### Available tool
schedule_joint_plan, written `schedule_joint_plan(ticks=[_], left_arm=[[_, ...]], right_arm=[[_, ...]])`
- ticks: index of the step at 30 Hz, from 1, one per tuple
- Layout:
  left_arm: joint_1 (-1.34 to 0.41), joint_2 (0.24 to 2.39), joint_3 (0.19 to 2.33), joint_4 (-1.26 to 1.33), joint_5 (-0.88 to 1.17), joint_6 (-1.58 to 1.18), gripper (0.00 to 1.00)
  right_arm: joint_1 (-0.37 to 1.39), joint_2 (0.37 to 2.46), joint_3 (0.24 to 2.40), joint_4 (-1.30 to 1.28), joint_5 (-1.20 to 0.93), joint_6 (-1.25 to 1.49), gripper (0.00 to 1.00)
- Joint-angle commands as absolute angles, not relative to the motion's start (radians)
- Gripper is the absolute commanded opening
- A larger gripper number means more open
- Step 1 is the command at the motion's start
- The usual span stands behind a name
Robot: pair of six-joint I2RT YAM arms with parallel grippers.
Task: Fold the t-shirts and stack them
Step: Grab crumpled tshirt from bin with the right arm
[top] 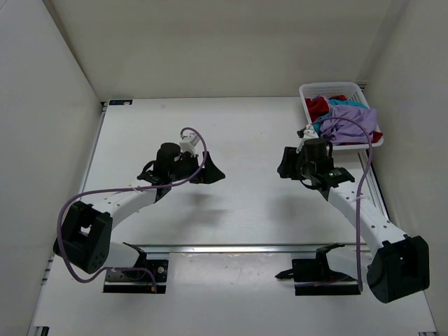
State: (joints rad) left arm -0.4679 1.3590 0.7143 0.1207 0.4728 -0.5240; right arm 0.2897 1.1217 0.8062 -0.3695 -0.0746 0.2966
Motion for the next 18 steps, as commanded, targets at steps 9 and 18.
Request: schedule_joint_plan(ticks=[9,18], left_arm=[[-0.661,1.370,0.838,0.074,0.400,-0.505,0.98],[-0.585,1.305,0.746,0.279,0.545,-0.498,0.99]], right_arm=[[0.212,1.212,1.015,-0.407,-0.051,0.310,0.00],[0.002,1.319,1.203,-0.488,-0.026,0.247,0.04]])
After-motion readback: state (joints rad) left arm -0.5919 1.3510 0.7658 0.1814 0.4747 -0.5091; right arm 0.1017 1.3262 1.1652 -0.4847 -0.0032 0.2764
